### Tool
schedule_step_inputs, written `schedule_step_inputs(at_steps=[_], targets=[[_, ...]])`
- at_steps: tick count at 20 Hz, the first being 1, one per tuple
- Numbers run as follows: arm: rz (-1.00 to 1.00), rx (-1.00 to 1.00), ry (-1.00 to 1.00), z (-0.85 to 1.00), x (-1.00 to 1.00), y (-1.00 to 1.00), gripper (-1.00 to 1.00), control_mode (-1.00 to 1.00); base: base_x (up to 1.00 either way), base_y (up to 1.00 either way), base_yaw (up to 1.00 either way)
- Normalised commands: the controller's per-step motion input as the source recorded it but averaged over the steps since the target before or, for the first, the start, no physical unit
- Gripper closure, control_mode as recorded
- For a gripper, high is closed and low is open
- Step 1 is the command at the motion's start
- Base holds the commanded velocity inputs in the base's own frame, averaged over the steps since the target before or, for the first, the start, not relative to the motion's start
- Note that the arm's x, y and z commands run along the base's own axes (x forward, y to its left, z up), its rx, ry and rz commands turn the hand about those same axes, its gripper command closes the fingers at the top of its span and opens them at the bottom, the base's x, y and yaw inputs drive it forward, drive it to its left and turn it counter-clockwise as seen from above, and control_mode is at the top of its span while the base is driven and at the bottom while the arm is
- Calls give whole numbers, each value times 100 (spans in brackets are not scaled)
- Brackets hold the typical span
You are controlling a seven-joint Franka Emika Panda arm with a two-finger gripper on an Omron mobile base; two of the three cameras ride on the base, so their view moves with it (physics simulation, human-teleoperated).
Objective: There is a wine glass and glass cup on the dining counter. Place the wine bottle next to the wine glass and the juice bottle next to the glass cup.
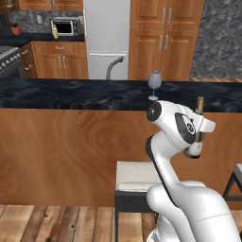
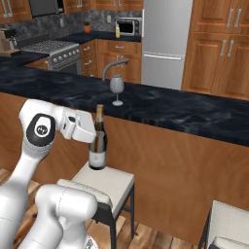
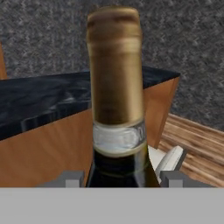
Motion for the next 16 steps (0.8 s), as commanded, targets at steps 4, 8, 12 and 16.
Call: schedule_step_inputs(at_steps=[4, 8, 12, 16], targets=[[0, 0, 0, 0, 0, 0, 100, 100, 0, 0, 0], [0, 0, 0, 0, 0, 0, 100, 100, 0, 0, 0], [0, 0, 0, 0, 0, 0, 100, 100, 0, 0, 0], [0, 0, 0, 0, 0, 0, 100, 100, 0, 3, 0]])
